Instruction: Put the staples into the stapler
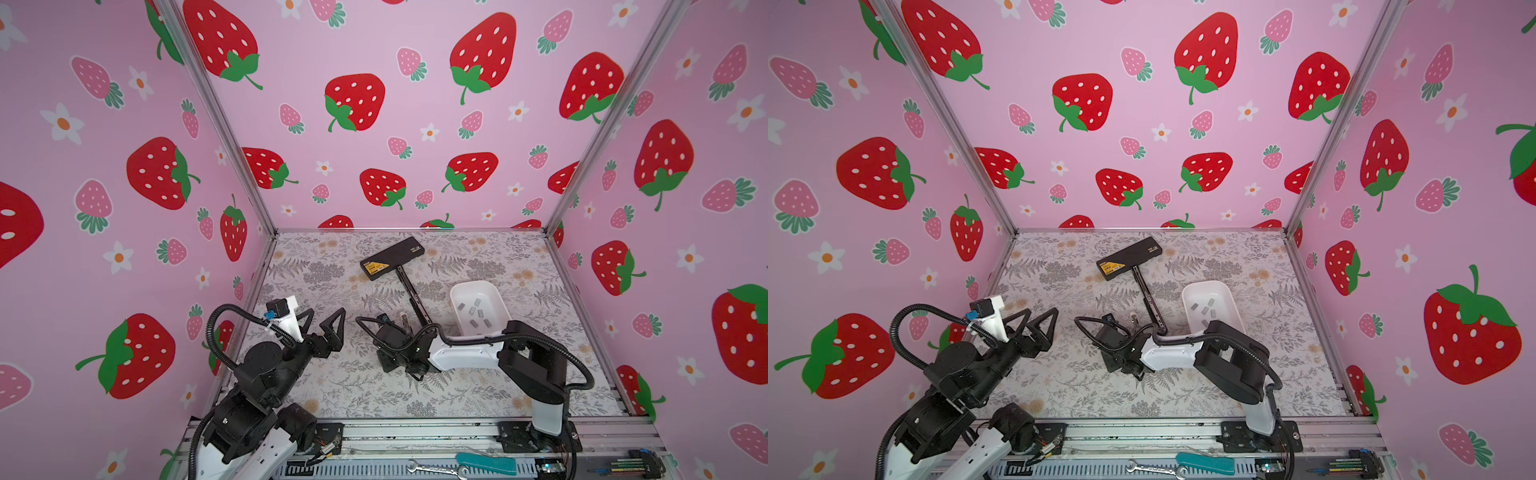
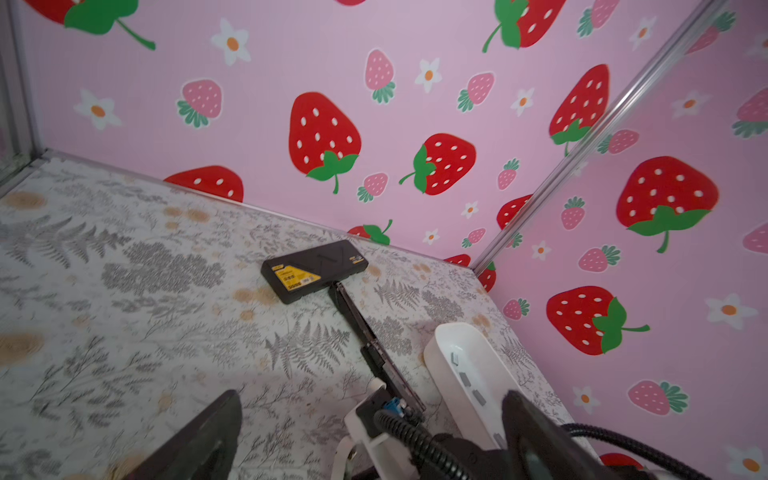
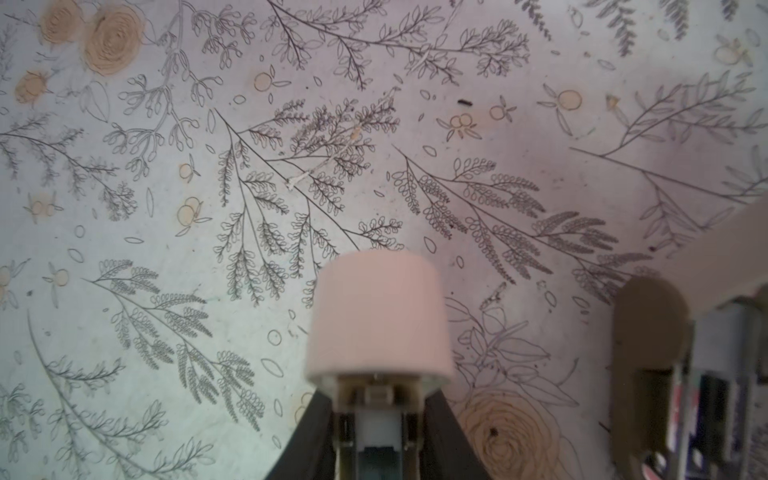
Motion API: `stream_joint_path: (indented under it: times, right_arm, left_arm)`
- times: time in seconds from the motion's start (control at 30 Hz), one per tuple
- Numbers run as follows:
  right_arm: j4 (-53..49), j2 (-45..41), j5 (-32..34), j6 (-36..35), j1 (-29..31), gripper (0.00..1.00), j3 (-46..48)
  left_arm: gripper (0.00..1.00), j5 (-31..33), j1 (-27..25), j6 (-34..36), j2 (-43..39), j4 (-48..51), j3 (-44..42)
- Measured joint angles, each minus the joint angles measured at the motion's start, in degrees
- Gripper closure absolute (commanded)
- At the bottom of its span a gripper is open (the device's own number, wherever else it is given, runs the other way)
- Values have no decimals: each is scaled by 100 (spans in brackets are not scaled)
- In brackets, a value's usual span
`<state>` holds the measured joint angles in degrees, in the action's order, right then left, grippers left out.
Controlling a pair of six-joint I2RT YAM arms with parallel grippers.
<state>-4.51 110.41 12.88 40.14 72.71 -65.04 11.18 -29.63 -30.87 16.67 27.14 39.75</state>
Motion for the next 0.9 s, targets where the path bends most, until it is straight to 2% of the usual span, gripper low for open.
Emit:
stream_joint_path:
  times: [0.23, 0.5, 0.67, 0.83, 0.9]
  right_arm:
    - [173, -310, 179, 125, 4, 100, 450]
    - [13, -929, 323, 186, 4, 100, 975]
    - [-11, -1005, 299, 223, 4, 100, 1180]
    - [-72, -1005, 319, 214, 4, 86, 1196]
    - [-74, -1005, 323, 203, 4, 84, 1196]
  left_arm:
    - [1, 898, 0, -372, -501, 632, -699]
    - [1, 1694, 0, -374, -420, 726, -2022]
    - [1, 1757, 0, -297, -662, 695, -2153]
    - [1, 1683, 2, -275, -1032, 656, -2166]
    - [1, 1650, 0, -275, -1078, 632, -2201]
